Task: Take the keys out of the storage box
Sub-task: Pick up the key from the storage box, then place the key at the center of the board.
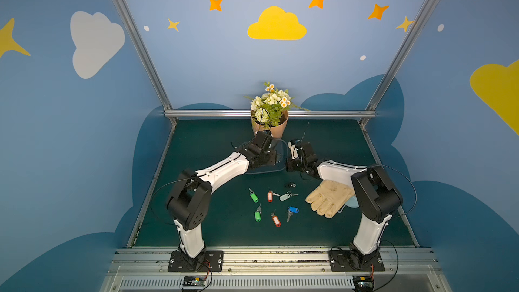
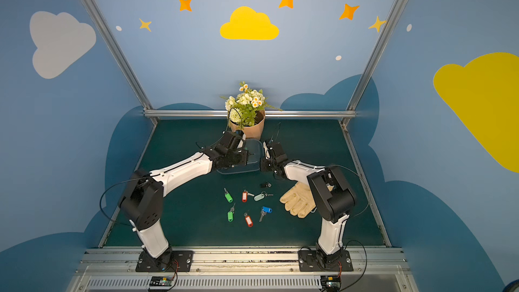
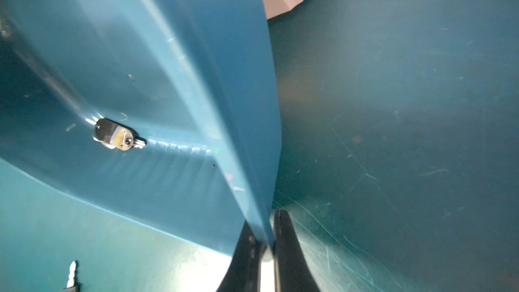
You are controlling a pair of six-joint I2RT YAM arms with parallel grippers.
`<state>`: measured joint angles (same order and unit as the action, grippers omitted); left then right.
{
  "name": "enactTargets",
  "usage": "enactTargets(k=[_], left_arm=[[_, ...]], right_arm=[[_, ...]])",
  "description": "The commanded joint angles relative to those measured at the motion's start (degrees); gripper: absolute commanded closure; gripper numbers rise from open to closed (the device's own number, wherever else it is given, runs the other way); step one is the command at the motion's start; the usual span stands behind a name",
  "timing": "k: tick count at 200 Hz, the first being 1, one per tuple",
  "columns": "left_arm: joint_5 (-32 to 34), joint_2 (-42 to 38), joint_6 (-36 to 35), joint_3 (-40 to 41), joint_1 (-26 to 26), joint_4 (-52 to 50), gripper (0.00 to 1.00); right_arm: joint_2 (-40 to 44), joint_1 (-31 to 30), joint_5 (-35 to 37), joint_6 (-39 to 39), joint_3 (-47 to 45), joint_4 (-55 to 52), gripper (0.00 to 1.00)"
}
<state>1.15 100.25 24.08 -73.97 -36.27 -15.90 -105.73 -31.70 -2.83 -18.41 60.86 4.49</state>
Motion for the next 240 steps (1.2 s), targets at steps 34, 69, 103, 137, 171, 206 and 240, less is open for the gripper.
enactTargets(k=[34, 69, 103, 137, 171, 206, 240], left_arm=[[-1.5, -4.79, -1.96, 7.23, -8.38, -6.33, 0.97], [-2.05, -0.91, -1.27, 7.9, -9.65, -6.14, 0.97], [1.75, 4.24, -0.43, 7.43, -9.26, -7.59, 0.97], [3.42, 9.33, 0.83, 5.73, -7.56, -7.13, 0.97], [2.24, 7.86, 3.47, 7.67, -4.66, -4.46, 0.97], [2.67, 6.87, 3.31, 6.85, -3.62, -4.95, 0.94], [2.49, 9.54, 2.73, 4.28, -3.13, -5.81, 0.88]], right_arm=[[-0.09, 0.24, 1.8, -0.74, 1.98, -6.35, 1.0], [0.15, 0.26, 1.93, -1.18, 2.39, -7.34, 1.0], [0.54, 0.5, 2.76, -1.44, 3.69, -8.77, 1.0], [0.26, 0.53, 2.49, -1.51, 4.51, -9.31, 1.0], [0.35, 0.54, 2.3, -1.52, 4.46, -9.23, 1.0], [-0.09, 0.58, 1.86, -1.62, 4.7, -8.9, 1.0], [-0.7, 0.59, 1.36, -1.62, 5.14, -8.97, 1.0]])
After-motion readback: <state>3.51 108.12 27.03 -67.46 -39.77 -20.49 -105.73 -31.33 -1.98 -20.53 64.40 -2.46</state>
